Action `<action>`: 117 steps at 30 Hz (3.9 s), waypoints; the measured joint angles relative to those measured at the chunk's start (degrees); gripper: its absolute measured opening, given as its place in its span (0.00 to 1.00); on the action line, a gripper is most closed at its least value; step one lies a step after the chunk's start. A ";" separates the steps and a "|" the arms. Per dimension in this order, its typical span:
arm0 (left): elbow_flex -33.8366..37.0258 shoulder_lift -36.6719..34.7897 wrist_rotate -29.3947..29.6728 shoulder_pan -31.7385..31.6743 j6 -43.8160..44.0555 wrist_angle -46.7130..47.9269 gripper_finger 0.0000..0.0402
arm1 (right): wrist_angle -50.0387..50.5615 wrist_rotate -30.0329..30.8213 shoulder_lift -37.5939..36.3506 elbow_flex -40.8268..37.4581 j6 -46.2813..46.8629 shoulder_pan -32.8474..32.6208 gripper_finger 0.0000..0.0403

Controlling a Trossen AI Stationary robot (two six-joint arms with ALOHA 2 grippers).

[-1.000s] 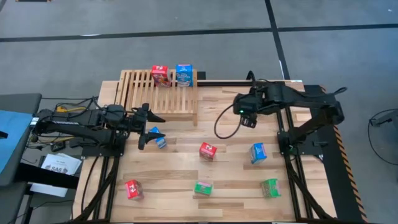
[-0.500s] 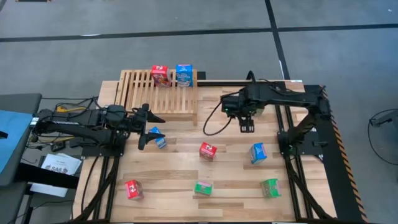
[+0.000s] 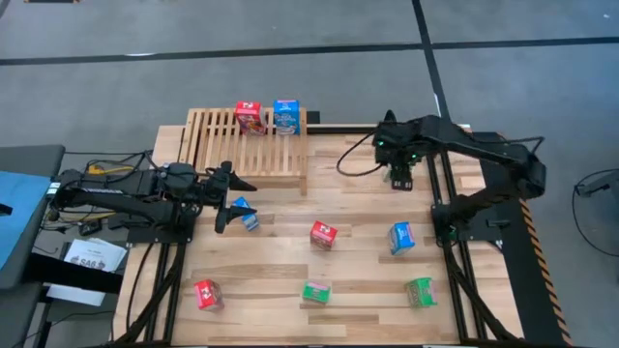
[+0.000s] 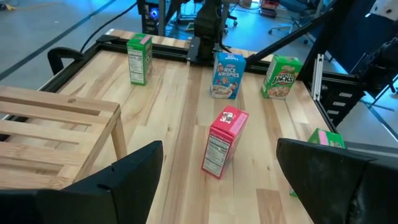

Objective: Stack cereal on shelf
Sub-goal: Put the top right green cereal box on the shelf

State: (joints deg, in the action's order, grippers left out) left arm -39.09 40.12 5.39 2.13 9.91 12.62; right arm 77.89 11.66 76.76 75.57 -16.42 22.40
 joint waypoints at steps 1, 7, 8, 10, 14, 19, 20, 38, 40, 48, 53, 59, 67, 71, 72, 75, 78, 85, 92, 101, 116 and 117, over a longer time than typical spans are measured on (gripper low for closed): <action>0.00 0.00 -0.01 0.00 0.00 0.00 0.76 | -1.06 0.00 -0.97 -1.17 -0.78 0.82 0.76; 0.00 0.00 0.00 0.00 -0.02 0.00 0.76 | -4.09 -0.49 -4.82 -7.03 -3.33 5.98 0.76; 0.00 0.00 0.00 0.00 -0.17 0.00 0.76 | -4.32 -0.95 -5.05 -7.78 -3.57 6.91 0.76; 0.00 0.00 0.00 0.00 -0.17 0.00 0.76 | -5.95 -1.33 -5.37 -9.19 -3.62 8.40 0.76; 0.00 0.00 0.00 0.00 -0.15 0.00 0.76 | -8.08 -1.40 -5.24 -11.45 -4.96 11.28 0.76; 0.00 0.00 0.00 -0.01 -0.08 0.00 0.76 | -10.90 -1.48 -4.37 -12.35 -5.29 13.38 0.76; 0.00 0.00 0.00 -0.02 -0.06 0.00 0.76 | -11.09 -1.60 -4.32 -12.33 -5.53 13.73 0.76; 0.00 0.00 0.00 -0.02 0.02 -0.02 0.76 | -13.23 -4.44 1.75 -12.30 -10.06 16.06 0.76; 0.00 0.00 0.00 -0.02 0.02 -0.02 0.76 | -13.34 -4.15 2.53 -12.30 -10.46 16.07 0.76; 0.00 0.00 0.00 -0.02 0.00 -0.02 0.76 | -13.62 -4.20 6.19 -12.28 -10.63 16.04 0.76; 0.00 0.00 0.00 -0.02 0.01 -0.02 0.76 | -13.66 -4.15 7.05 -12.25 -10.41 16.03 0.76; 0.00 0.00 0.00 -0.02 0.00 -0.02 0.76 | -13.48 -3.91 6.94 -12.24 -9.03 16.51 0.75; 0.00 0.00 -0.02 -0.02 0.33 -0.01 0.76 | -13.44 -3.91 6.94 -12.24 -8.50 16.77 0.66; 0.00 0.00 0.00 -0.02 0.37 -0.02 0.76 | -13.38 -3.91 6.94 -12.24 -8.49 16.80 0.61; 0.00 0.00 -0.02 -0.02 0.44 -0.02 0.76 | -13.41 -3.91 6.94 -12.24 -8.44 16.80 0.60; 0.00 0.00 -0.02 -0.02 0.44 -0.02 0.76 | -13.40 -3.91 6.94 -12.24 -7.99 16.80 0.56; 0.00 0.00 -0.02 -0.02 0.44 -0.02 0.76 | -13.06 -3.96 6.94 -12.24 -7.85 16.71 0.53; 0.00 0.00 -0.02 -0.02 0.44 -0.02 0.76 | -11.53 -4.07 6.93 -12.24 -5.69 16.59 0.51; 0.00 0.00 0.03 -0.03 0.11 -0.03 0.76 | -10.62 -4.33 6.90 -12.17 -4.40 16.21 0.51; 0.00 0.00 1.20 -1.67 3.06 -0.07 0.76 | -10.43 -4.35 6.90 -7.67 -2.75 11.72 0.51; -0.02 0.02 1.75 -5.14 -2.11 -2.97 0.88 | -3.38 -4.28 6.87 2.23 3.83 1.64 0.51; -0.02 0.02 1.75 -5.14 -3.26 -2.97 0.88 | -2.77 -4.28 6.87 2.90 4.39 0.80 0.51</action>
State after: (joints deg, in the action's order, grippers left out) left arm -39.11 40.14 7.14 -3.01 6.65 9.65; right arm 75.12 7.38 83.64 78.47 -12.02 23.19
